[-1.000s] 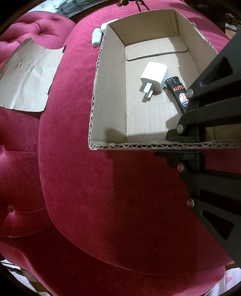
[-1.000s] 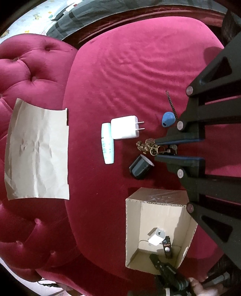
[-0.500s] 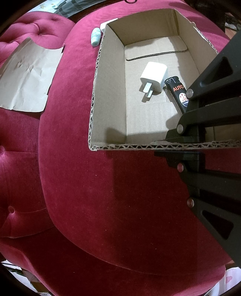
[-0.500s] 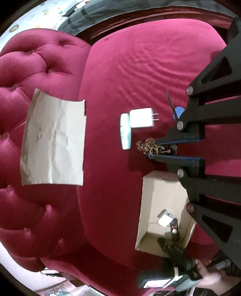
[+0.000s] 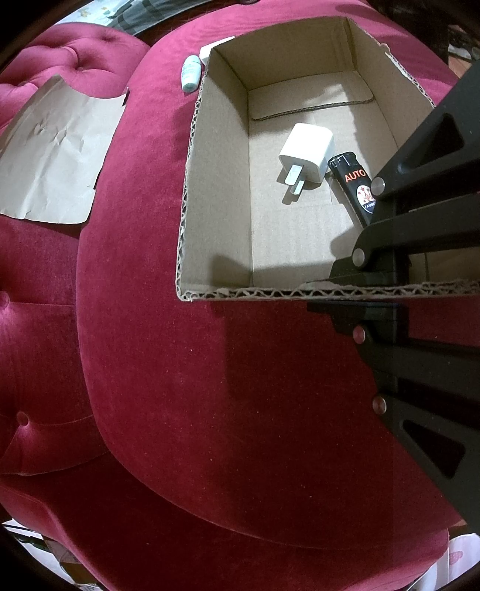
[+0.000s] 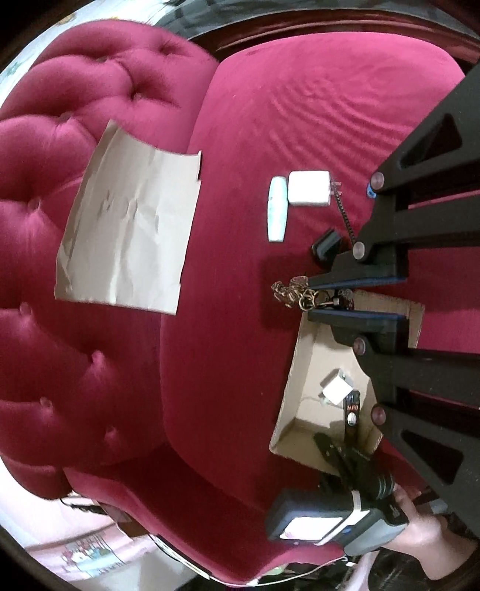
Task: Organize rigid objects
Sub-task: 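Carry the keyring into the cardboard box and open the right tool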
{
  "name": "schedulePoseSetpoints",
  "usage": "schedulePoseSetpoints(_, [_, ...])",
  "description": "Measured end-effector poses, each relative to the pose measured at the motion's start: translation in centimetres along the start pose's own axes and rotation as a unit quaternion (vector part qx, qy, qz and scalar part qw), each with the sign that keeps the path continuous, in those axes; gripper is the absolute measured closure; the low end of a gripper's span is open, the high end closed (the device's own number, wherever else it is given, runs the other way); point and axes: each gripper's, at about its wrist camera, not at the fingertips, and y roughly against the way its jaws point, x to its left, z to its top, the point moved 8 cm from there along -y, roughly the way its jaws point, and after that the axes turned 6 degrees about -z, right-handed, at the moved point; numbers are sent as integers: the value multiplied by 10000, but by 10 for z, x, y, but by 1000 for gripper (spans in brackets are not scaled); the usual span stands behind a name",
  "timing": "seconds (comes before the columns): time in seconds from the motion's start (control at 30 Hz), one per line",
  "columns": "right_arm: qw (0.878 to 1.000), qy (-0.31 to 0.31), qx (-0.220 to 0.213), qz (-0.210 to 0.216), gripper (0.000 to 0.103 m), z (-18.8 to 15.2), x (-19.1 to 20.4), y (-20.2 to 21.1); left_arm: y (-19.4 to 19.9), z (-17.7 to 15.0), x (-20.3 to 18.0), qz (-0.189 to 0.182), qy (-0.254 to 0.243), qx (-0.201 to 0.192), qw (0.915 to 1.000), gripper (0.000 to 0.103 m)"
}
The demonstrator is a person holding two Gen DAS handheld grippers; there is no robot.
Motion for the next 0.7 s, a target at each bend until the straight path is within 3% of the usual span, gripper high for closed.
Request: schedulePoseSetpoints(0.7, [9967,627,200,481,94,-18,82,-25,-1,-1,-1,-19,28,3,10000,100])
